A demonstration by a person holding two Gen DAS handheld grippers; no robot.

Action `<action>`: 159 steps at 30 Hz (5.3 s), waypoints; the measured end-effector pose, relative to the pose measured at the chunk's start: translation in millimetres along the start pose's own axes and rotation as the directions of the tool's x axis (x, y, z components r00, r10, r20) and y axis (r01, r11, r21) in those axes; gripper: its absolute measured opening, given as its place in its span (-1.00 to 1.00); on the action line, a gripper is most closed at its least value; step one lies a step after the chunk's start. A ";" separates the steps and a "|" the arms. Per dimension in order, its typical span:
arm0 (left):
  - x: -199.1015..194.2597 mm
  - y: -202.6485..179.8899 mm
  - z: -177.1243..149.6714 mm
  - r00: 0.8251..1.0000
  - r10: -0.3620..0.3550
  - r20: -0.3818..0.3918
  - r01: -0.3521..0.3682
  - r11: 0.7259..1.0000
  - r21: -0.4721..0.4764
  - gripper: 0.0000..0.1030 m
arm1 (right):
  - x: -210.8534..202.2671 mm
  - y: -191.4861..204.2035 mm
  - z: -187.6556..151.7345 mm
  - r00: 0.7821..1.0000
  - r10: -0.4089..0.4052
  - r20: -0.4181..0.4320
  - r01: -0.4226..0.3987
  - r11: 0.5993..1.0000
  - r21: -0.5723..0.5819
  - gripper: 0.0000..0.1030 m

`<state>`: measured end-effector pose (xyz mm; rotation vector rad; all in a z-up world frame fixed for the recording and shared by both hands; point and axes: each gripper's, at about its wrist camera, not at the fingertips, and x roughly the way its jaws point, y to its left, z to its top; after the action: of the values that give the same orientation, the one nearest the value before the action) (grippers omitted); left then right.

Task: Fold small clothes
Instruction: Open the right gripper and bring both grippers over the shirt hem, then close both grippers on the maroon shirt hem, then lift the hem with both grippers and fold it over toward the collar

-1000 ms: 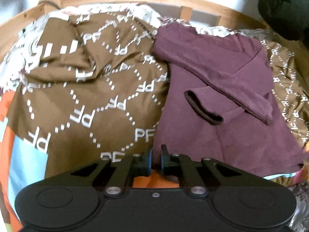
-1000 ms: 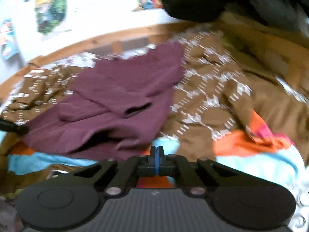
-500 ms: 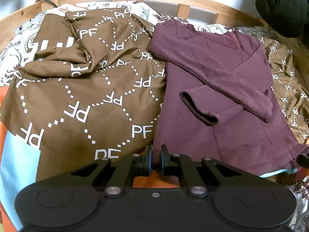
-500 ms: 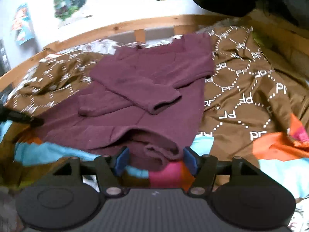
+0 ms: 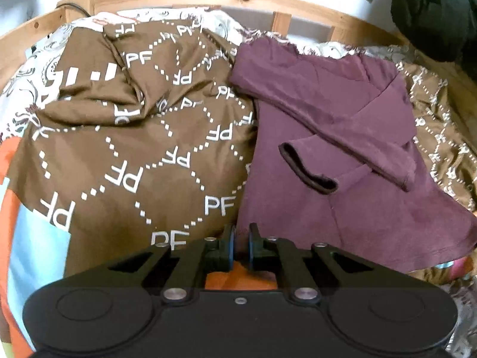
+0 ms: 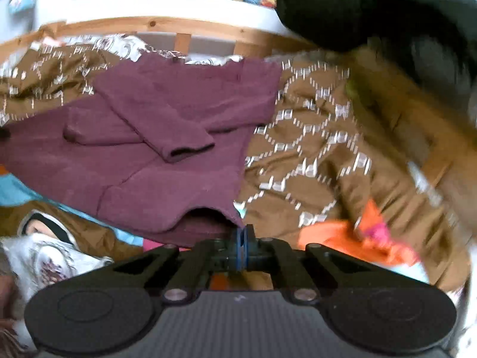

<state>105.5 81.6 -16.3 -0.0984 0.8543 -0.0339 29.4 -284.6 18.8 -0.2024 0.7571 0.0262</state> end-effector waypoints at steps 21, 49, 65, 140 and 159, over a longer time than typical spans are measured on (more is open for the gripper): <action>-7.3 -65.4 -3.9 0.997 -0.049 0.059 0.028 0.949 0.313 0.91 | 11.3 44.5 -6.3 0.998 0.058 0.008 -0.049 0.910 -0.411 0.60; 43.3 -172.5 -25.9 0.991 -0.071 -0.111 0.123 0.796 0.593 0.84 | 40.2 2.2 23.1 0.947 0.272 0.173 -0.267 0.962 -0.055 -0.70; 39.7 -118.9 -12.1 0.992 -0.060 -0.114 0.104 0.894 0.436 0.62 | 34.7 -0.6 23.3 0.938 0.287 0.195 -0.286 0.958 -0.035 -0.71; -140.3 -97.6 60.8 0.984 -0.031 0.177 -0.047 0.906 0.421 -0.91 | -120.3 -26.9 87.3 0.886 0.299 0.354 -0.314 0.949 -0.017 -0.80; 141.7 -102.4 175.6 0.992 0.122 -0.035 -0.101 0.925 0.366 -0.91 | 169.4 -37.1 196.9 0.953 0.277 0.124 -0.279 0.960 0.001 -0.78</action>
<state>331.9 -17.2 2.2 0.3019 0.8964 -0.0877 289.9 -291.5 48.8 -0.0739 0.6575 0.2967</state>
